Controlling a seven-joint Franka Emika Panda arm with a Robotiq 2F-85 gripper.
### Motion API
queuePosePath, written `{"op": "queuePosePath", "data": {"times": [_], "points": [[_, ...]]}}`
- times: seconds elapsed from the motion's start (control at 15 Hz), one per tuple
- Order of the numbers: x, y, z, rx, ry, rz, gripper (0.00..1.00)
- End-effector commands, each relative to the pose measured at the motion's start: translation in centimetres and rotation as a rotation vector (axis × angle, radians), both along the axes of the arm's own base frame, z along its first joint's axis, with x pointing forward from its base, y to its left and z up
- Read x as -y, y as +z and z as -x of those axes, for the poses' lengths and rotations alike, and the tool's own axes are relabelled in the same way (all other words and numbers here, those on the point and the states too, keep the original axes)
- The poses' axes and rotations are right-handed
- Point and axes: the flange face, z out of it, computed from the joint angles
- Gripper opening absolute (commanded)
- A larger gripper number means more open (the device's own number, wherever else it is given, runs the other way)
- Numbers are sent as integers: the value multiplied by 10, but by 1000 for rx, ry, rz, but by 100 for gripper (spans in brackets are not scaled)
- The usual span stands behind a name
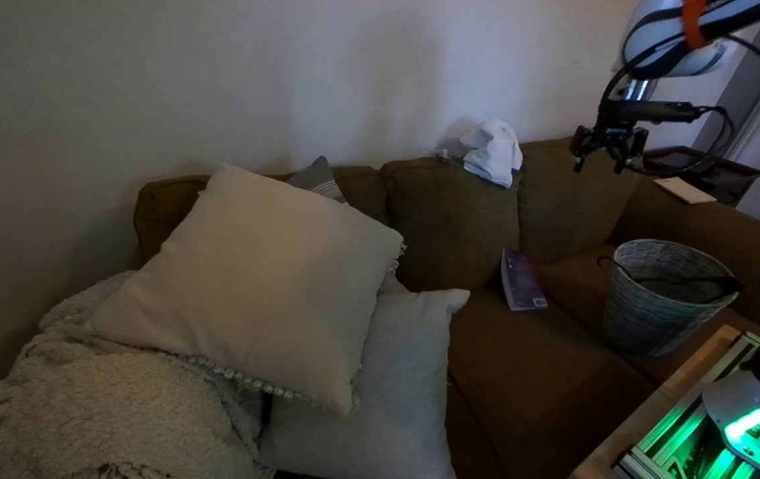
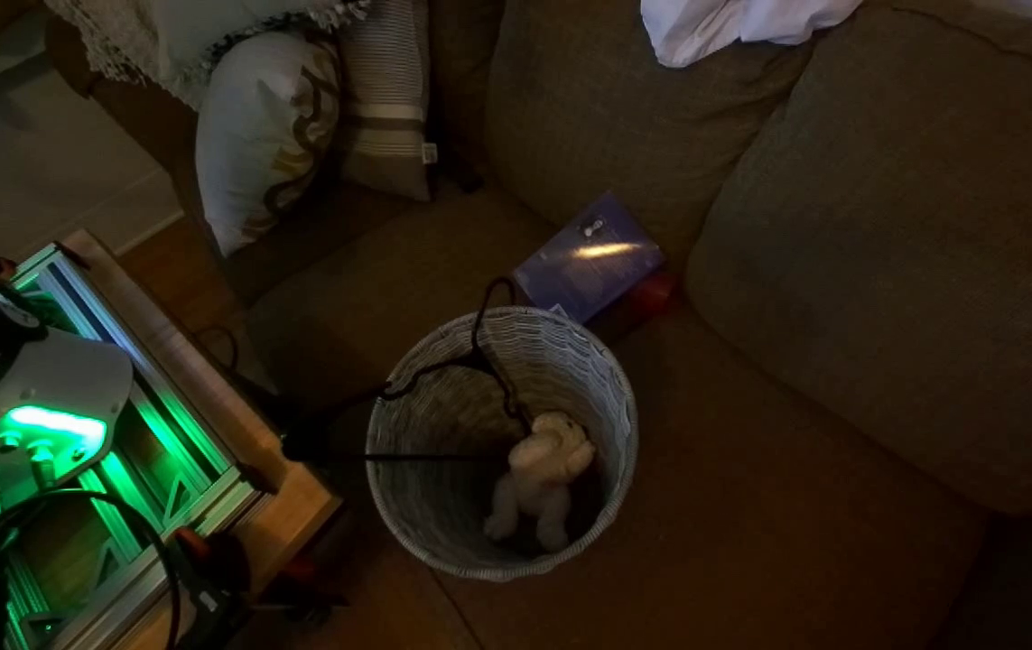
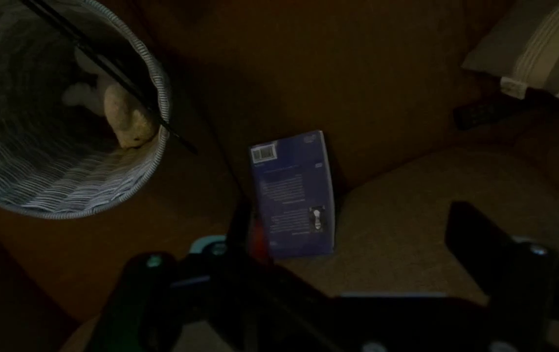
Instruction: Put the book in the basket
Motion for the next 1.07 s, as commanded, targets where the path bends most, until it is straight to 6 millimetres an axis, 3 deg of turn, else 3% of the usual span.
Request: {"op": "queuePosePath", "data": {"times": [0.0,0.27,0.33,0.47,0.67,0.73,1.0], "points": [[-13,-75,-52,-119,-44,137,100],[-31,-164,-84,-322,2,237,100],[-32,-131,-64,-232,-8,201,100],[-38,-153,-72,-263,7,204,100],[-34,-138,-73,-238,-2,207,100],[-46,-137,-67,-188,94,282,100],[-77,-199,-60,-172,330,355,100]]}}
